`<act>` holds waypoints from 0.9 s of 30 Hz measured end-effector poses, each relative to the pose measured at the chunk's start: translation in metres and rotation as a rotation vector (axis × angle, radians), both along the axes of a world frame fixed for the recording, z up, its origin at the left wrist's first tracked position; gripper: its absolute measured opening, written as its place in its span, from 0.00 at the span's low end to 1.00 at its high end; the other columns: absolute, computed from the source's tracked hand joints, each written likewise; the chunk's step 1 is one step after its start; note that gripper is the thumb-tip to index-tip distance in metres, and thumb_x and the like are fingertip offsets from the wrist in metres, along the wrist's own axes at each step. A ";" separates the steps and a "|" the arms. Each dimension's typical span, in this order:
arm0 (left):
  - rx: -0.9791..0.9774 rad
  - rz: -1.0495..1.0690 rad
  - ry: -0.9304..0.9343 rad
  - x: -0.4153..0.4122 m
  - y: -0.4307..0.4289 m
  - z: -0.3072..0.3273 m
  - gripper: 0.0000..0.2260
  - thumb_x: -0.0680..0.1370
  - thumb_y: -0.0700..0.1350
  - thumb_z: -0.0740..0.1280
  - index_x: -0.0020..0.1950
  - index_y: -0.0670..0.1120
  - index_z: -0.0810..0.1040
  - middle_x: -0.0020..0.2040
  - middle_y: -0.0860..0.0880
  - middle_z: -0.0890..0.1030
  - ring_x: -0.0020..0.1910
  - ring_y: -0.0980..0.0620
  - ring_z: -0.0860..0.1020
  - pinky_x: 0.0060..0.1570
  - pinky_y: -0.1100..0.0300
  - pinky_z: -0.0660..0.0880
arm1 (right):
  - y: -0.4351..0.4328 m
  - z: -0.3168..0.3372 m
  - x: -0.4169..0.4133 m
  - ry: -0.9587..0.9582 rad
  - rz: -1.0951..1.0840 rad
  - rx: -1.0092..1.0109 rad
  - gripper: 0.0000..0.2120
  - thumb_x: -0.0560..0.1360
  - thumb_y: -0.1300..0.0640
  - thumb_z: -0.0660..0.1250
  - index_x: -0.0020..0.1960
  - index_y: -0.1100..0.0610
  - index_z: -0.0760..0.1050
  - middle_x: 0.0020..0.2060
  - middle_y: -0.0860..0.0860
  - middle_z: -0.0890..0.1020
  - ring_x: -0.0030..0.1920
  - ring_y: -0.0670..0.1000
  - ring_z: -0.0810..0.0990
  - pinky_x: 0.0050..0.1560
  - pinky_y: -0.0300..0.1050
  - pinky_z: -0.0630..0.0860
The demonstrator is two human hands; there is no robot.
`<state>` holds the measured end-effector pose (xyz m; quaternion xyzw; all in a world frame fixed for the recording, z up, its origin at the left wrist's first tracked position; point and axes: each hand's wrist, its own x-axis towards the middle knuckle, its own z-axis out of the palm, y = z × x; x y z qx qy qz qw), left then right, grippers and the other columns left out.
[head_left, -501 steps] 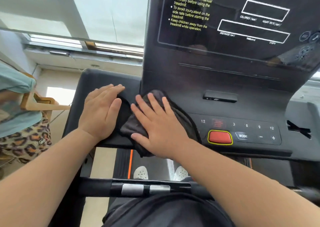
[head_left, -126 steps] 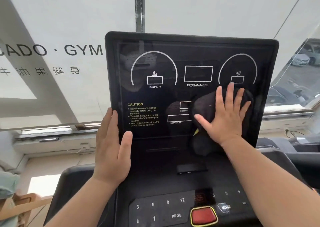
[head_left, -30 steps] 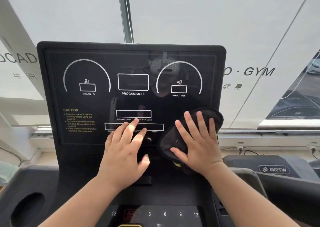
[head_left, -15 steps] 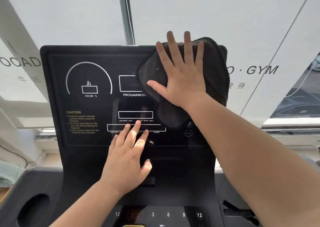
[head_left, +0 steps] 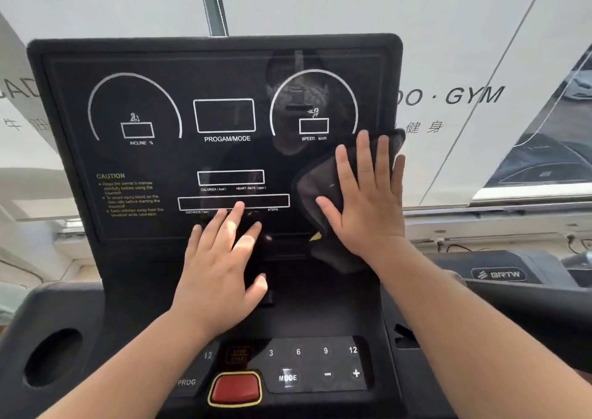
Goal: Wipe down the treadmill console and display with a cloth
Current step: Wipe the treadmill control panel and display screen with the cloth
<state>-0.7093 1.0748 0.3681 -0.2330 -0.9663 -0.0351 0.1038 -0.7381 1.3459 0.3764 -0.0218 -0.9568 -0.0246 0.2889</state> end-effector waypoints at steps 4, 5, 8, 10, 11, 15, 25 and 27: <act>-0.028 0.011 -0.028 0.013 -0.004 -0.015 0.35 0.69 0.60 0.66 0.75 0.49 0.72 0.82 0.44 0.59 0.79 0.40 0.60 0.74 0.36 0.59 | -0.026 -0.056 0.033 -0.067 -0.039 -0.100 0.39 0.81 0.35 0.50 0.83 0.55 0.40 0.83 0.60 0.41 0.81 0.63 0.34 0.79 0.68 0.36; -0.026 0.011 -0.027 0.017 -0.006 -0.018 0.35 0.69 0.60 0.66 0.75 0.48 0.72 0.82 0.44 0.59 0.79 0.40 0.60 0.74 0.36 0.59 | -0.034 -0.068 0.041 -0.087 -0.038 -0.103 0.40 0.81 0.36 0.50 0.83 0.55 0.40 0.83 0.60 0.41 0.81 0.63 0.34 0.78 0.68 0.35; -0.013 0.012 -0.020 0.027 -0.014 -0.028 0.35 0.69 0.59 0.66 0.75 0.48 0.72 0.82 0.44 0.59 0.79 0.40 0.60 0.75 0.36 0.58 | -0.053 -0.091 0.057 -0.140 -0.023 -0.091 0.41 0.81 0.37 0.54 0.83 0.56 0.40 0.82 0.59 0.37 0.81 0.64 0.34 0.77 0.65 0.33; -0.010 0.033 -0.024 0.033 -0.021 -0.034 0.35 0.70 0.60 0.64 0.75 0.47 0.72 0.81 0.43 0.60 0.79 0.40 0.61 0.74 0.36 0.59 | -0.069 -0.093 0.062 -0.177 0.024 -0.078 0.42 0.81 0.38 0.58 0.83 0.55 0.40 0.82 0.58 0.37 0.81 0.64 0.34 0.77 0.64 0.32; -0.008 0.048 -0.028 0.036 -0.024 -0.037 0.35 0.70 0.60 0.63 0.75 0.47 0.72 0.81 0.43 0.61 0.78 0.40 0.61 0.74 0.36 0.60 | -0.078 -0.093 0.063 -0.196 0.061 -0.067 0.42 0.80 0.39 0.60 0.83 0.55 0.42 0.83 0.58 0.39 0.81 0.63 0.35 0.78 0.63 0.34; -0.020 0.096 -0.045 0.042 -0.042 -0.046 0.35 0.70 0.60 0.62 0.74 0.45 0.72 0.78 0.41 0.66 0.75 0.37 0.66 0.71 0.35 0.64 | -0.088 -0.090 0.074 -0.243 0.190 -0.054 0.40 0.79 0.40 0.64 0.84 0.53 0.50 0.84 0.54 0.47 0.83 0.60 0.45 0.77 0.61 0.59; 0.036 0.126 -0.079 0.040 -0.080 -0.055 0.36 0.69 0.58 0.67 0.76 0.47 0.69 0.78 0.43 0.64 0.75 0.38 0.66 0.72 0.36 0.65 | -0.071 -0.102 0.103 -0.290 0.025 -0.093 0.43 0.79 0.40 0.63 0.83 0.61 0.49 0.83 0.60 0.49 0.83 0.62 0.46 0.81 0.58 0.47; 0.056 0.123 -0.082 0.039 -0.088 -0.056 0.37 0.69 0.58 0.68 0.76 0.47 0.69 0.78 0.42 0.64 0.75 0.38 0.65 0.72 0.36 0.64 | -0.090 -0.096 0.098 -0.291 0.037 -0.090 0.44 0.78 0.39 0.63 0.82 0.63 0.51 0.83 0.62 0.50 0.83 0.64 0.46 0.81 0.59 0.47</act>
